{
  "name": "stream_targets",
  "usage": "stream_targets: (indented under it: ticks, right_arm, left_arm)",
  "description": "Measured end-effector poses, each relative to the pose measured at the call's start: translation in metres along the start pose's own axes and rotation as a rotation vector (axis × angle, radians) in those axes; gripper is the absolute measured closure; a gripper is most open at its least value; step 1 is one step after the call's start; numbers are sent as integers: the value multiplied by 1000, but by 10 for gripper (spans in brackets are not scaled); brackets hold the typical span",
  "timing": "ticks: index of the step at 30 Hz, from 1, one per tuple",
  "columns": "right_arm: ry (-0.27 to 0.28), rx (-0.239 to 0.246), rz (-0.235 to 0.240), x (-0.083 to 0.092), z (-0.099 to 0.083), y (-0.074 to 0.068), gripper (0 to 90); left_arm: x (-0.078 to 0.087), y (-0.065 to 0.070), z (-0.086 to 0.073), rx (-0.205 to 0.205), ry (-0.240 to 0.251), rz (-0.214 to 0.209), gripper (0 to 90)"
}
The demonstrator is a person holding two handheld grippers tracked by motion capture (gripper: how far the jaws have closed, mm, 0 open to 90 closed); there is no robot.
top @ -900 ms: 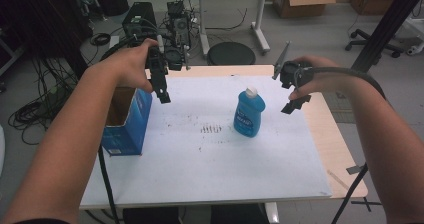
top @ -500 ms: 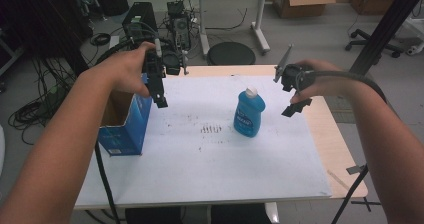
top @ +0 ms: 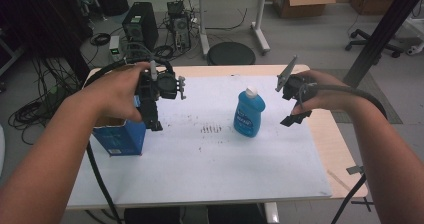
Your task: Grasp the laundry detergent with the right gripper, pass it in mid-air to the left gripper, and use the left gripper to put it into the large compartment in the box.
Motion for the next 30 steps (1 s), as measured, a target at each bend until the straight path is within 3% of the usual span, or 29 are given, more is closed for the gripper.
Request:
stream_targets:
  ticks: [13,23,30]
  right_arm:
    - [60,-28,3,-19,-2,-3,37]
    - [89,-41,12,-30,-2,-2,37]
    - [101,-52,13,-34,-4,-2,37]
  left_arm:
    - [-12,22,-2,-5,19,-26,2]
    - [-15,42,4,-55,29,-32,2]
    - [-14,49,4,-64,24,-29,2]
Point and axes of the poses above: each handheld gripper's, and its own axes: x roughly backward along the jaws, z roughly out of its top, y roughly to its right, the point moved 8 cm from there along -x, roughly forward along the jaws, and after that the axes turned 1 degree about -x, right-handed, at the moved point
